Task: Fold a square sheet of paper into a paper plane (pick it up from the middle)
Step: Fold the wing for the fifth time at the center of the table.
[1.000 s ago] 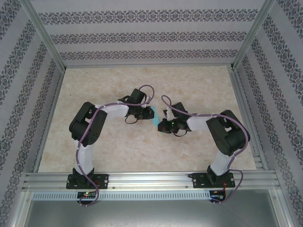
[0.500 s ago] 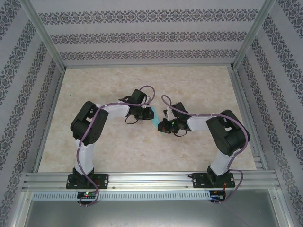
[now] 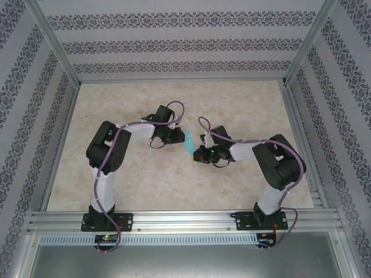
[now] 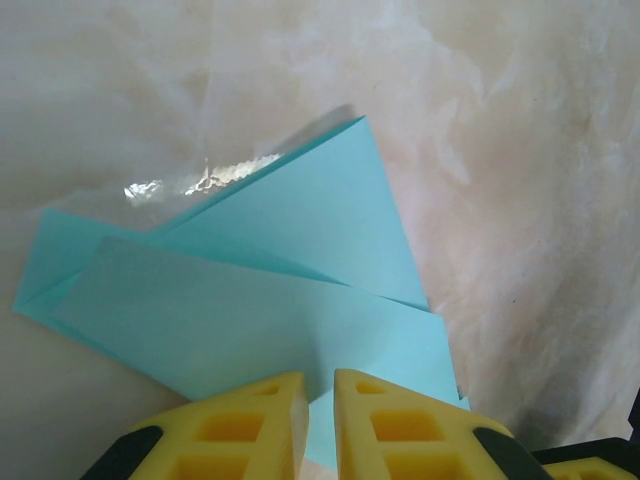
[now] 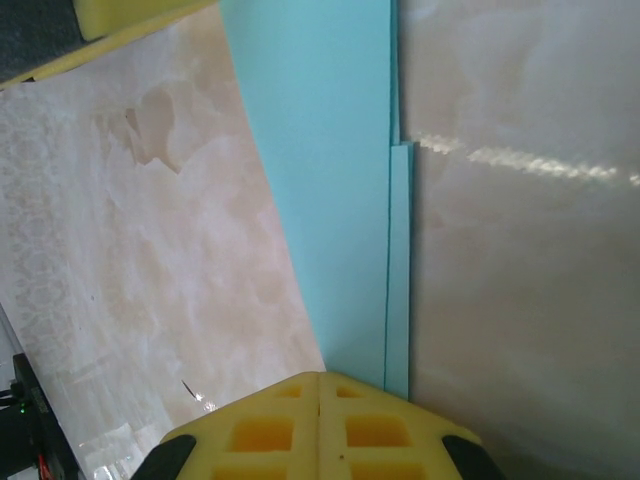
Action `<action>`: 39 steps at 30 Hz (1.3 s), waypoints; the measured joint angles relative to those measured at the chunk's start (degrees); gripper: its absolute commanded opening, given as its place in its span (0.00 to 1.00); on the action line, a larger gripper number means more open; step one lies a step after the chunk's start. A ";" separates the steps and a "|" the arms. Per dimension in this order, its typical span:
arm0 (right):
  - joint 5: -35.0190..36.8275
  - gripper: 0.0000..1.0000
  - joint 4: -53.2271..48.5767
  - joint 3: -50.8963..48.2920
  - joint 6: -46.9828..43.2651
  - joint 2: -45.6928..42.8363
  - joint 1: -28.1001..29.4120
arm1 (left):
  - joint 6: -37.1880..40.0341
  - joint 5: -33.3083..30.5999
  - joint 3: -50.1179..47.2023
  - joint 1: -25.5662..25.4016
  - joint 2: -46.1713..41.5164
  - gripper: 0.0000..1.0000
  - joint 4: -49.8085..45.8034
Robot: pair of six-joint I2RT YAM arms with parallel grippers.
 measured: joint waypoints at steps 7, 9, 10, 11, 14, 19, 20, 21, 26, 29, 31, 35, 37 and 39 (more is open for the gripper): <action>-0.11 0.05 0.79 -0.39 0.00 -0.04 -0.02 | 0.02 0.00 1.88 1.70 1.09 0.17 -1.25; -0.22 0.05 0.87 -0.46 0.02 -0.04 -0.11 | 0.02 0.00 2.38 2.51 1.49 0.17 -1.25; -0.24 0.05 0.96 -0.50 0.02 -0.04 -0.13 | 0.02 0.04 2.56 2.75 1.64 0.17 -1.25; -0.24 0.05 1.07 -0.59 0.02 -0.04 -0.15 | 0.02 0.28 2.73 2.95 1.79 0.17 -1.31; -0.37 0.05 1.40 -0.74 0.02 -0.09 -0.28 | 0.02 0.46 3.43 3.04 2.10 0.17 -2.12; -0.46 0.05 1.42 -0.74 0.02 -0.11 -0.35 | 0.07 0.44 4.83 3.37 2.73 0.17 -3.50; -0.46 0.05 1.42 -0.74 0.02 -0.13 -0.37 | 0.11 0.35 5.16 3.54 2.84 0.17 -3.69; -0.44 0.05 1.44 -0.79 0.02 -0.13 -0.35 | 0.26 0.17 5.44 3.78 2.97 0.17 -3.80; -0.46 0.05 1.79 -0.96 0.04 -0.13 -0.37 | 0.74 -1.84 6.56 6.10 3.37 0.17 -3.78; -0.55 0.05 1.90 -1.01 0.07 -0.15 -0.37 | 1.16 -3.23 6.93 7.54 3.39 0.17 -3.80; -0.61 0.05 1.90 -1.01 0.07 -0.15 -0.37 | 1.55 -4.15 7.06 8.09 3.37 0.18 -3.80; -0.59 0.05 2.32 -1.16 0.13 -0.50 -0.37 | 1.77 -6.19 6.88 8.28 2.45 0.19 -3.82; -0.50 0.05 2.27 -1.40 0.44 -0.90 -0.37 | 1.73 -7.61 5.75 8.85 0.57 0.21 -3.82; -0.22 0.08 1.68 -1.60 1.29 -1.66 -0.35 | 1.46 -8.76 3.80 9.14 -2.60 0.24 -3.85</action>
